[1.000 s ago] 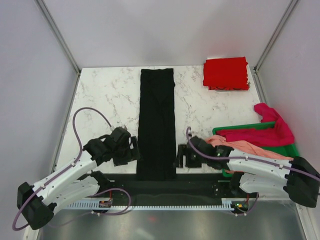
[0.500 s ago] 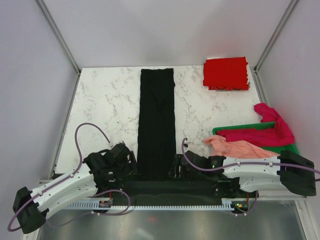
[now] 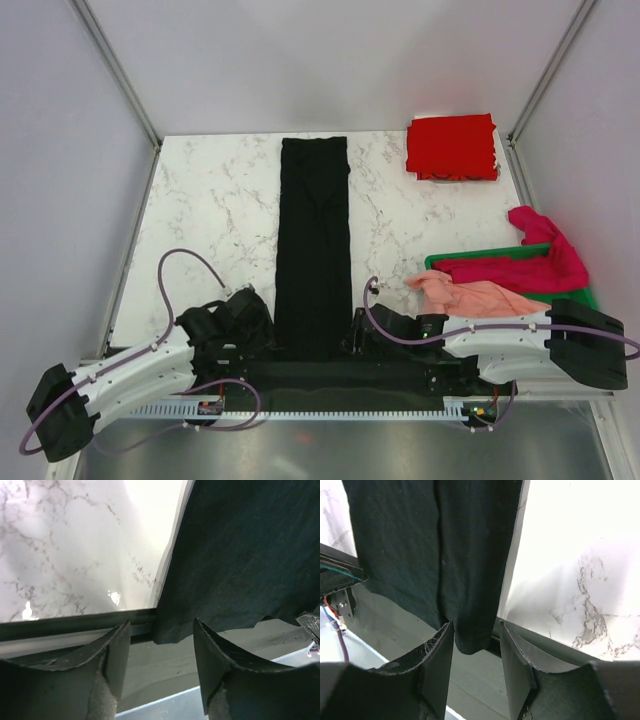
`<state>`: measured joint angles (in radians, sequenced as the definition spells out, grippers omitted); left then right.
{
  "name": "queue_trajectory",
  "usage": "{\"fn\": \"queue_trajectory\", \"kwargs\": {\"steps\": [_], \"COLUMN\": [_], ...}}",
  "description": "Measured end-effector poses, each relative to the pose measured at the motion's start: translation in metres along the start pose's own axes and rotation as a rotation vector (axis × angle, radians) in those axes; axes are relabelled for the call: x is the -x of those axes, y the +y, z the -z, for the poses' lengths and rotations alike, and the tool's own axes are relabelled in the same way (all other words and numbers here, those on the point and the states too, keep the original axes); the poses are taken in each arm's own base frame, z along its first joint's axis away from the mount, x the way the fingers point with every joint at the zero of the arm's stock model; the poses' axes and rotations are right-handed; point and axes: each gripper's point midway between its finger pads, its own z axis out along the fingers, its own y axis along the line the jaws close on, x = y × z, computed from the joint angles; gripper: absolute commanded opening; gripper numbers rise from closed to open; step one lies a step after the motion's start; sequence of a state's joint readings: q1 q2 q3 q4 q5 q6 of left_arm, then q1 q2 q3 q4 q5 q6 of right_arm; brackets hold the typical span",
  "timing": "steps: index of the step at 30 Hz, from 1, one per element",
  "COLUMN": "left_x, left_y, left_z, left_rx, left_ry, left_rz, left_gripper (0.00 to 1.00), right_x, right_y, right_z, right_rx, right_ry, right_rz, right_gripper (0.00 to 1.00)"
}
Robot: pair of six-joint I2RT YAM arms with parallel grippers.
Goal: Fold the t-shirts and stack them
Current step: Fold the tshirt
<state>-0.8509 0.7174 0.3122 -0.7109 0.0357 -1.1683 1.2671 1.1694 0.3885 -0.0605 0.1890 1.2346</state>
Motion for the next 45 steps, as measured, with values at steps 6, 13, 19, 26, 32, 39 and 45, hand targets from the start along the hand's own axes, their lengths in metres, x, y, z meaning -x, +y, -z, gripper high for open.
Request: {"fn": "queue_trajectory", "kwargs": {"steps": [6,13,19,26,32,39,45], "left_x": [0.000,0.003,0.003,0.023,0.065,0.138,0.205], "left_y": [-0.003,-0.013,-0.023,-0.071,-0.135,-0.153,-0.153], "left_z": [-0.009,-0.011,-0.008,0.037,0.088,0.095,0.085], "left_rx": [0.000,-0.036,-0.058,-0.160,-0.223,-0.106,-0.030], "left_ry": [0.007,-0.004,-0.019,-0.100,-0.243,-0.359,-0.386], "left_rz": [-0.004,0.000,-0.039,-0.065,-0.130,-0.138,-0.101], "left_gripper": [0.52,0.02,0.02,0.02,0.02,0.02,0.02], "right_x": [-0.003,-0.007,-0.007,0.004,0.081,0.196,0.243], "right_y": [-0.005,-0.007,-0.006,0.018,0.080,0.078,0.064], "right_z": [-0.006,-0.014,-0.014,0.009,0.041,0.038,0.009], "right_rx": [-0.019,-0.030,-0.024,-0.001,0.087,-0.020,-0.097], "right_ry": [0.008,0.020,0.021,0.003,-0.149,-0.291,-0.261], "right_rz": [0.012,0.029,0.037,0.051,0.033,0.045,0.103], "right_gripper": [0.41,0.07,0.00,0.00,0.00,0.00,0.00]}}
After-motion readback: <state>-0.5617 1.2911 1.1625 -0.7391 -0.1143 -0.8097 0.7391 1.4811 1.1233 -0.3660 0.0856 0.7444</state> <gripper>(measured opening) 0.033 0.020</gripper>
